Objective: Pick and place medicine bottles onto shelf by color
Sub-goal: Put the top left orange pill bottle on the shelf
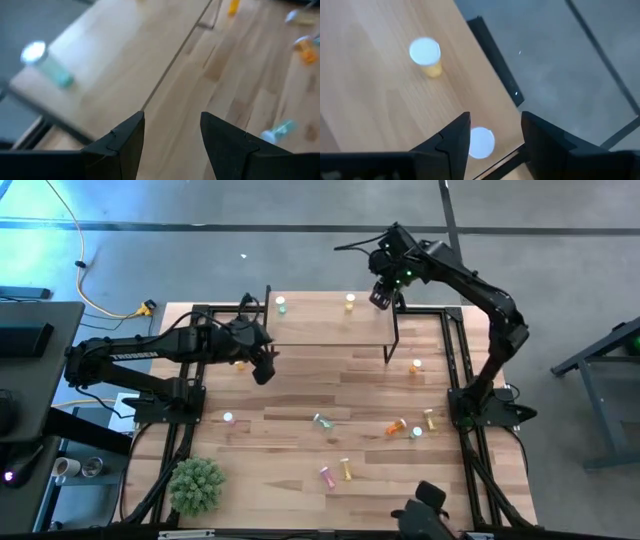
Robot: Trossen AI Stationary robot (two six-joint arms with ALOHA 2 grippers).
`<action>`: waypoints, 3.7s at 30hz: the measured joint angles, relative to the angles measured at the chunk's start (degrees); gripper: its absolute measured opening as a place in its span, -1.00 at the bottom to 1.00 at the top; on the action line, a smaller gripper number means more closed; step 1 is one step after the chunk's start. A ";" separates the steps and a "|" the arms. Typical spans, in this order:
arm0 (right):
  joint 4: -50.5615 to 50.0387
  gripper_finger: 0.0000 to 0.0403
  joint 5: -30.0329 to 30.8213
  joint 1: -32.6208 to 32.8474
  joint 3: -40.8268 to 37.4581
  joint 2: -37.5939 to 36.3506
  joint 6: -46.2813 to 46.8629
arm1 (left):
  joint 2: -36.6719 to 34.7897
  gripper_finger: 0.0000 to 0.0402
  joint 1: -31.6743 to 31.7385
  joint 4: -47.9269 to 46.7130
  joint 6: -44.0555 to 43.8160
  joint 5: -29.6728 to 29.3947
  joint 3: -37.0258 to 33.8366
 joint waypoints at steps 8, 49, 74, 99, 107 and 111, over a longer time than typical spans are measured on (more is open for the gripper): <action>0.54 -0.17 -0.02 0.00 0.04 -4.85 -1.29 | 0.00 -0.08 -0.11 -12.78 -10.43 -1.10 0.00; -0.80 -0.17 -0.07 0.02 0.07 -7.04 -2.14 | 0.82 -0.08 5.14 -14.05 -49.70 -7.83 -18.64; -0.67 -0.17 -0.07 0.02 0.04 -7.00 -2.54 | 11.41 -0.08 11.25 -12.19 -51.14 -7.54 -18.64; -0.69 -0.17 -0.07 0.02 -0.02 -7.00 -2.54 | 13.57 -0.44 13.46 -10.33 -47.72 -5.73 -18.64; -0.69 -0.17 -0.07 0.02 -0.02 -7.00 -2.54 | 12.92 -0.44 13.48 -10.43 -45.26 -5.68 -18.64; -0.69 -0.17 -0.07 0.02 -0.02 -7.00 -2.54 | 10.94 -0.44 13.50 -11.26 -44.05 -5.77 -17.23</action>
